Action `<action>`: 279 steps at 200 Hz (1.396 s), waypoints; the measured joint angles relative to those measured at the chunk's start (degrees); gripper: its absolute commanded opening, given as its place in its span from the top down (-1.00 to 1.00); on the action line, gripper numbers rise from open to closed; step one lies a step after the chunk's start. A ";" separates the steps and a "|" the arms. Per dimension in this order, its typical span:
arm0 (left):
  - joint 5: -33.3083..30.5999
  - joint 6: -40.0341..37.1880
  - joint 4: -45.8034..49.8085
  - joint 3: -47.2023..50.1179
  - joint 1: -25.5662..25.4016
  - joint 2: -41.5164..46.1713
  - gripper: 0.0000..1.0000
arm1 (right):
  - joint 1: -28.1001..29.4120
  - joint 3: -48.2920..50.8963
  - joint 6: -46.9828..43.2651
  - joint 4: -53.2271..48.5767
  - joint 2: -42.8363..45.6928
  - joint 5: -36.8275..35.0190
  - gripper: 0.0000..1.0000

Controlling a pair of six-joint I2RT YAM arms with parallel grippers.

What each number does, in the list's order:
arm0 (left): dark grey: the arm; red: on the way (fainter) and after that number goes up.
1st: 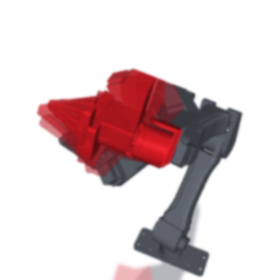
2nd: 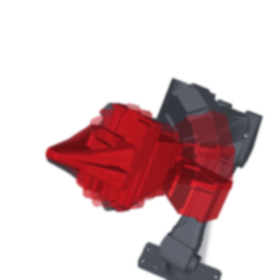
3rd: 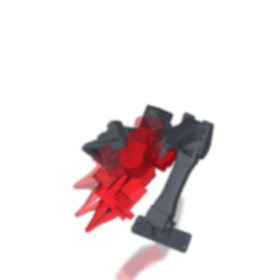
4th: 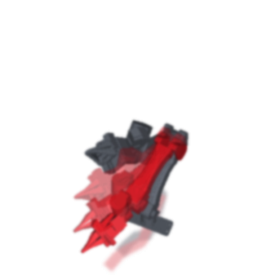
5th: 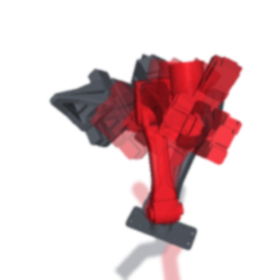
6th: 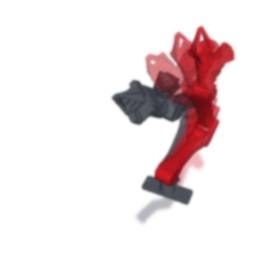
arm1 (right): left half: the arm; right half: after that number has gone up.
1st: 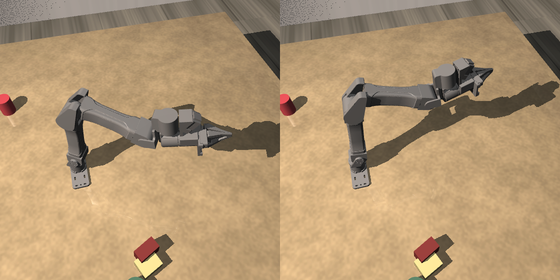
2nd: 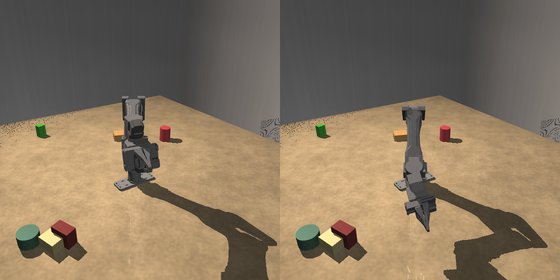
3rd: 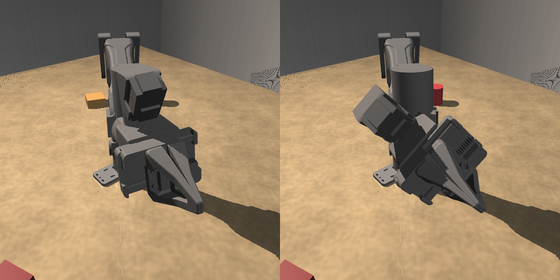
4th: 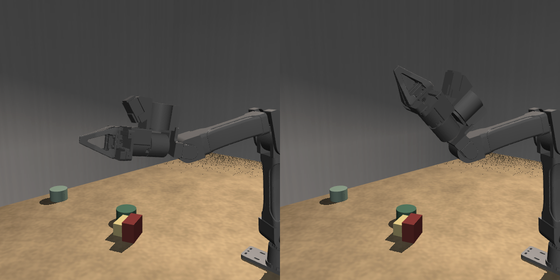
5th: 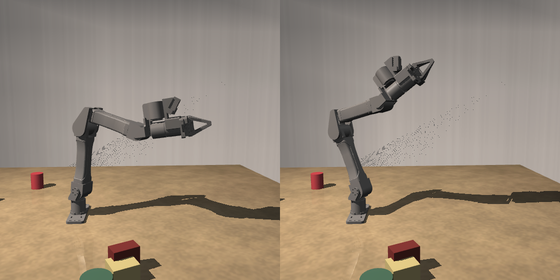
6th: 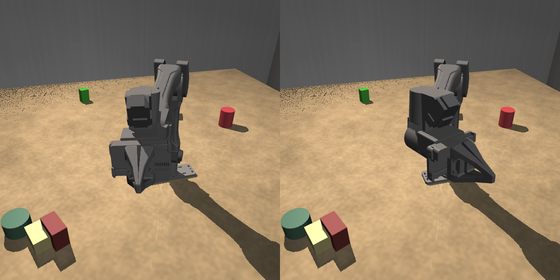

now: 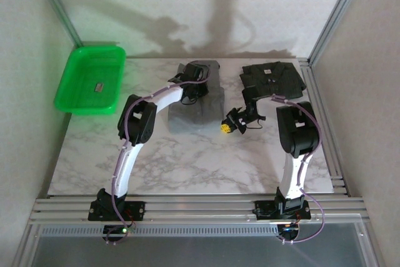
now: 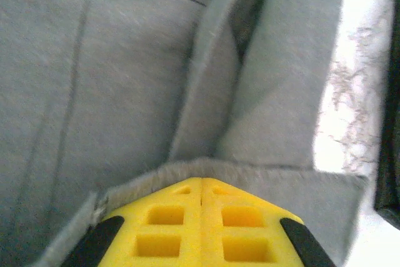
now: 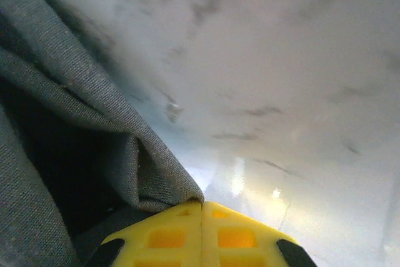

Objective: Fold and stack the long sleeve shirts

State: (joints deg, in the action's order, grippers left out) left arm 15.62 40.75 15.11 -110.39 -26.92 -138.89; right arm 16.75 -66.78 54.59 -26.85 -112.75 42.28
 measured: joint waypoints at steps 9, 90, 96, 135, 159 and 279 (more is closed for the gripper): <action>-0.52 0.02 0.13 0.00 0.00 -0.28 1.00 | 0.00 0.59 -0.04 -1.16 0.68 -0.66 1.00; -0.22 1.40 1.97 -7.39 -0.61 -1.97 0.98 | 0.00 4.44 -0.68 -4.87 4.09 -3.37 1.00; 0.17 1.53 2.62 -7.30 -0.83 -1.05 0.98 | 0.00 4.44 -0.74 -5.16 4.13 -3.52 1.00; 5.31 1.95 6.38 -1.53 -2.99 10.45 1.00 | 0.00 4.00 -1.05 -6.45 4.24 -3.69 1.00; 9.20 2.51 6.56 6.25 -5.86 18.53 1.00 | 0.00 3.45 -1.16 -7.15 4.24 -3.69 1.00; 10.67 4.92 4.33 12.20 -12.15 7.17 1.00 | 0.00 2.32 -2.58 -8.90 4.22 -3.69 1.00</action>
State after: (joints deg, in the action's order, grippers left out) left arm 26.28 45.67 19.44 -98.19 -39.07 -131.72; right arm 16.75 -64.47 52.01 -35.75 -108.53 38.59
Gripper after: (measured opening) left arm 0.058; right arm 0.045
